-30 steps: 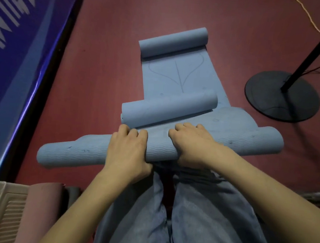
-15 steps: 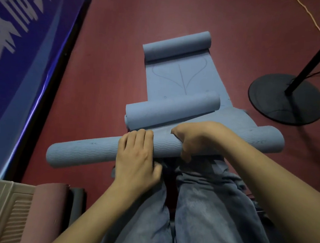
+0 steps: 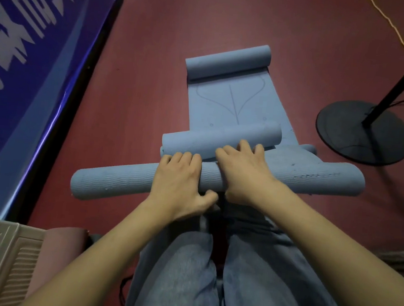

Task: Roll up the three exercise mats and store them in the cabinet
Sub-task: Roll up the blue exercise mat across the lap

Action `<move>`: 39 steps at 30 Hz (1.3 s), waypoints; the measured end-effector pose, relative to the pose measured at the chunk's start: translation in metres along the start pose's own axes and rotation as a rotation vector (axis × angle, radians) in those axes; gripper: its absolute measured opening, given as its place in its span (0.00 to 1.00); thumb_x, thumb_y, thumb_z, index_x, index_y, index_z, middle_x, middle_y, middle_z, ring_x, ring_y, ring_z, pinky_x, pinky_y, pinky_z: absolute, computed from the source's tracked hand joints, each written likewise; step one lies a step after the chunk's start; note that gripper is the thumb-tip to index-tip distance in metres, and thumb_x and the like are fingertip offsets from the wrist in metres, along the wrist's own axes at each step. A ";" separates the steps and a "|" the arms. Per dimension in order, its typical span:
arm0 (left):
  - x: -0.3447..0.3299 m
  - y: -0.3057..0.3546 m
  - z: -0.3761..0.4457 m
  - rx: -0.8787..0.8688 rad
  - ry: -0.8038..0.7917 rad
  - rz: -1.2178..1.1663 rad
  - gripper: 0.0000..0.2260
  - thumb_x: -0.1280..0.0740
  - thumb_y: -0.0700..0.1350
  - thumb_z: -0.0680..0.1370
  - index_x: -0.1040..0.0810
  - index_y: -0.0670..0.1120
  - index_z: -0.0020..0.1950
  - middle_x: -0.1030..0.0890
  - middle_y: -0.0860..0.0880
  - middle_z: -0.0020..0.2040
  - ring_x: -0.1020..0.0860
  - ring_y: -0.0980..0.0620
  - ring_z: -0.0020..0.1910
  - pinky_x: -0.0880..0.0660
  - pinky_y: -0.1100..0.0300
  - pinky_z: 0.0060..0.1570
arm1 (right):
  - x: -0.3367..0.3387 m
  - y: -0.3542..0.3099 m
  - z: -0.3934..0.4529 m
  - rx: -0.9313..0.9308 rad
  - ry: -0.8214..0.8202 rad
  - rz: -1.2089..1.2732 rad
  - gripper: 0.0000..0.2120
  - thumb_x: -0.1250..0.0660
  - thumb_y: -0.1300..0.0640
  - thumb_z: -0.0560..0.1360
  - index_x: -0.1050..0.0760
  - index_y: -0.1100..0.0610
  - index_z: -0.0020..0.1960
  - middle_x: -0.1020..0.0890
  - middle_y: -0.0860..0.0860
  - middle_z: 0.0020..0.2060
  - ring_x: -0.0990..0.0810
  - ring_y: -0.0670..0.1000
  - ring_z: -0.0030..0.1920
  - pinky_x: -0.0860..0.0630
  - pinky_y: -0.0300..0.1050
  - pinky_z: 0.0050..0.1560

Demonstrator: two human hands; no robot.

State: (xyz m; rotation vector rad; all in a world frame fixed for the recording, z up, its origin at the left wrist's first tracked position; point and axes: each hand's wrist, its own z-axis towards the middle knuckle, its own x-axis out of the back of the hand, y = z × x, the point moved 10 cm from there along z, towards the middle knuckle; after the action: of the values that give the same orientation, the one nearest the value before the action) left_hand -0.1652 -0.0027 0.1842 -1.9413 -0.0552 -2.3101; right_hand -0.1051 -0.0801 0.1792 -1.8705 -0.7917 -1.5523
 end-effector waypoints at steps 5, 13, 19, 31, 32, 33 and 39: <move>-0.020 -0.006 0.013 0.005 -0.219 0.077 0.29 0.33 0.71 0.65 0.35 0.49 0.47 0.23 0.50 0.47 0.25 0.45 0.49 0.35 0.50 0.49 | -0.011 -0.013 0.008 -0.101 -0.010 -0.132 0.28 0.23 0.53 0.69 0.33 0.54 0.64 0.26 0.51 0.61 0.29 0.56 0.64 0.36 0.54 0.65; -0.028 -0.021 0.037 0.095 -0.333 0.030 0.32 0.24 0.71 0.59 0.30 0.49 0.47 0.19 0.51 0.44 0.28 0.46 0.38 0.32 0.53 0.39 | -0.009 0.001 0.025 -0.052 -0.030 0.034 0.21 0.25 0.55 0.68 0.34 0.53 0.53 0.23 0.52 0.54 0.21 0.58 0.57 0.35 0.50 0.49; -0.004 -0.021 0.022 0.063 -0.371 0.030 0.23 0.26 0.63 0.62 0.27 0.51 0.47 0.23 0.52 0.38 0.26 0.46 0.37 0.32 0.55 0.36 | 0.002 -0.009 0.010 0.045 -0.171 0.107 0.22 0.23 0.53 0.66 0.34 0.52 0.50 0.28 0.49 0.46 0.23 0.55 0.47 0.30 0.47 0.43; 0.016 0.028 -0.058 -0.022 -0.269 0.093 0.21 0.27 0.55 0.60 0.37 0.51 0.40 0.21 0.49 0.38 0.22 0.43 0.39 0.39 0.53 0.40 | -0.021 -0.031 -0.074 0.133 -0.076 0.133 0.23 0.27 0.50 0.64 0.38 0.51 0.50 0.31 0.49 0.47 0.25 0.56 0.50 0.38 0.49 0.45; 0.016 0.028 -0.056 -0.014 -0.277 0.090 0.20 0.28 0.55 0.62 0.37 0.51 0.41 0.20 0.49 0.41 0.21 0.43 0.42 0.39 0.53 0.42 | -0.021 -0.029 -0.077 0.157 -0.033 0.139 0.22 0.28 0.49 0.63 0.34 0.52 0.52 0.29 0.49 0.48 0.24 0.57 0.50 0.36 0.50 0.45; 0.016 0.027 -0.053 -0.006 -0.288 0.095 0.20 0.29 0.56 0.65 0.37 0.51 0.43 0.19 0.50 0.44 0.21 0.44 0.45 0.39 0.53 0.43 | -0.019 -0.026 -0.081 0.182 0.005 0.143 0.24 0.28 0.47 0.63 0.31 0.52 0.57 0.27 0.49 0.49 0.24 0.56 0.50 0.33 0.51 0.47; 0.004 0.016 -0.038 0.004 -0.426 0.082 0.19 0.27 0.57 0.66 0.33 0.51 0.46 0.18 0.49 0.49 0.19 0.44 0.48 0.37 0.55 0.42 | -0.018 0.047 -0.106 0.130 0.056 0.200 0.39 0.30 0.46 0.63 0.35 0.47 0.73 0.32 0.50 0.61 0.30 0.54 0.58 0.35 0.50 0.58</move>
State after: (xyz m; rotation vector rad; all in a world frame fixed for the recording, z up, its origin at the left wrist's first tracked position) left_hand -0.2009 -0.0224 0.1805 -2.3479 -0.0189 -1.8078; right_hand -0.1409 -0.1924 0.1753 -1.7471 -0.6432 -1.3893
